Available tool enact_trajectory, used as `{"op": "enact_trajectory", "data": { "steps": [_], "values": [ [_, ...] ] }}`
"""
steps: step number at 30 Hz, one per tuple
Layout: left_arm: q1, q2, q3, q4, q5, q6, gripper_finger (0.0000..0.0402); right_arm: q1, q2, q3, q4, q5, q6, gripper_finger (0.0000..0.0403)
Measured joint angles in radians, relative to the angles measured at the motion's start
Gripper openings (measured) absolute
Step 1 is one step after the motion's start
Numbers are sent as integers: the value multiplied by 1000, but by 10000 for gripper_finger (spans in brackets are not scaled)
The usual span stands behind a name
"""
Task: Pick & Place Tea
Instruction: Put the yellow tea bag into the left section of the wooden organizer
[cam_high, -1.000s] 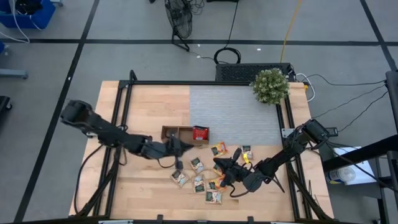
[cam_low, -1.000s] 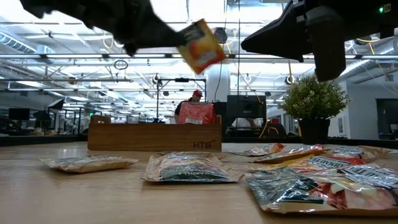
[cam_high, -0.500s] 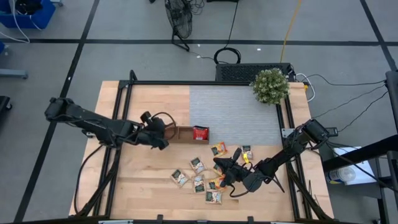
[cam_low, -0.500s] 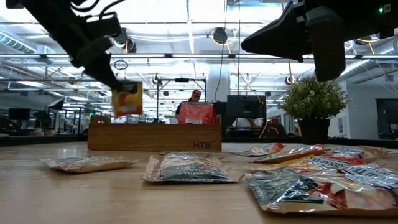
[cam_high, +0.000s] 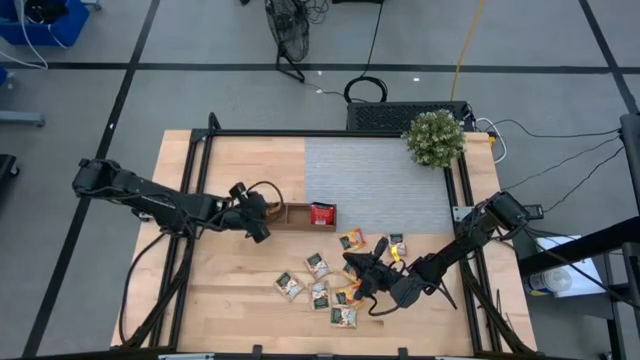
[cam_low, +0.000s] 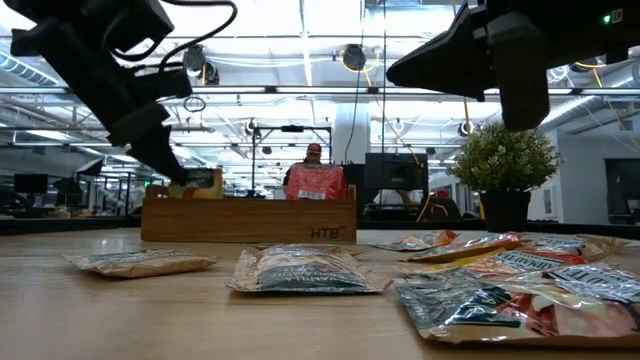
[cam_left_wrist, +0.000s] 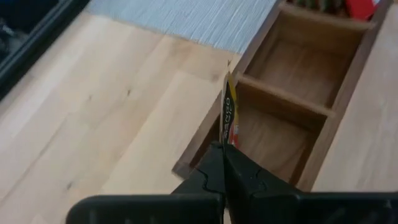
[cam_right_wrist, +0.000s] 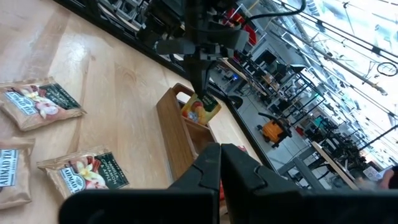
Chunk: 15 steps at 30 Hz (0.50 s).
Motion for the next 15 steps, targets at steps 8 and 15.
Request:
{"op": "enact_trajectory", "data": {
  "steps": [8,15],
  "values": [
    [10,-1,0,26,-25,110,1,-7,0,0,0,-2,26,0],
    [55,-1,0,-2,23,220,1,-7,0,0,0,-2,26,0]
  ]
}}
